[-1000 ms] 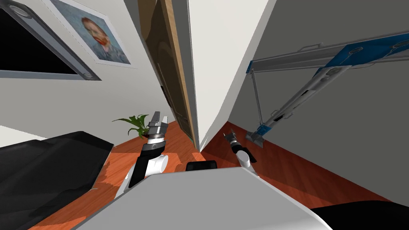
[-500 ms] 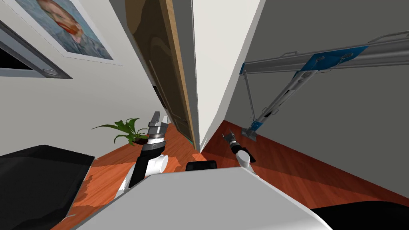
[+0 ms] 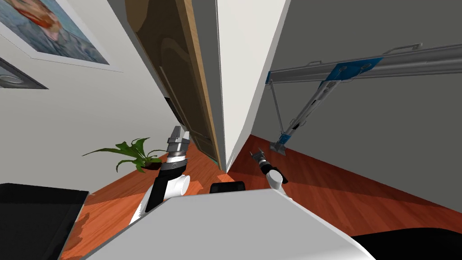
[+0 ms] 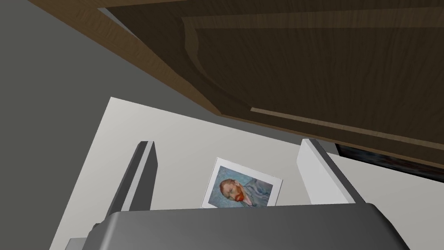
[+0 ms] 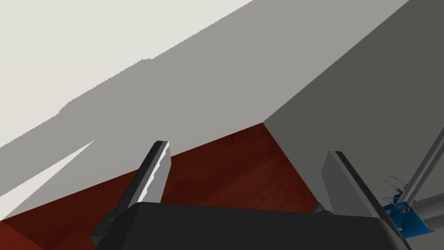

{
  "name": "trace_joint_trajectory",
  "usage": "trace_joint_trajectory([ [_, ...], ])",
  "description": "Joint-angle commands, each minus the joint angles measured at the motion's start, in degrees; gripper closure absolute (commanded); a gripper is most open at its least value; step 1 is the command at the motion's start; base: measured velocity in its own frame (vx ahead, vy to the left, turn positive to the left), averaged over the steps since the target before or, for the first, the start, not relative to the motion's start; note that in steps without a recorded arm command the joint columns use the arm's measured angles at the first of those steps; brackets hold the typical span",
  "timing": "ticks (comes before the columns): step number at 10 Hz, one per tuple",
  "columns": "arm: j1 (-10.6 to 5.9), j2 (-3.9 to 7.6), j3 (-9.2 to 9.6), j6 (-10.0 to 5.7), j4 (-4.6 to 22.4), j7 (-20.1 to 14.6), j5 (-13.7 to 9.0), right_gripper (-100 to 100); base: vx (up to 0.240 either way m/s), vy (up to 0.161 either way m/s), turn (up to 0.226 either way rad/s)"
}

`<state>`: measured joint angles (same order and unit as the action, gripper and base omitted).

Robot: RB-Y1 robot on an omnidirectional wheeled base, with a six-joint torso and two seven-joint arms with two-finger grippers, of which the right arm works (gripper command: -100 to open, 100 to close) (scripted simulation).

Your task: Push the door open

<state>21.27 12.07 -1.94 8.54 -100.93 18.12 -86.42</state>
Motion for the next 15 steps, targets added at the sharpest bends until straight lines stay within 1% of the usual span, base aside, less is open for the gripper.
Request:
trace_joint_trajectory([
  [1,-0.19,0.19,0.10,0.63,0.6,0.5,-2.0,-100,-0.003,0.092,-0.179],
  [5,-0.55,0.55,0.26,2.19,1.9,1.3,-6.2,-100,0.005,0.092,-0.152],
  [6,-0.74,0.73,0.35,2.96,2.6,1.7,-8.3,-100,-0.012,0.117,-0.288],
  [8,-0.92,0.91,0.43,3.74,3.3,2.1,-10.4,-100,-0.009,0.145,-0.181],
  [15,-1.66,1.45,0.83,6.57,5.6,3.6,-18.0,-100,0.003,0.087,-0.154],
])
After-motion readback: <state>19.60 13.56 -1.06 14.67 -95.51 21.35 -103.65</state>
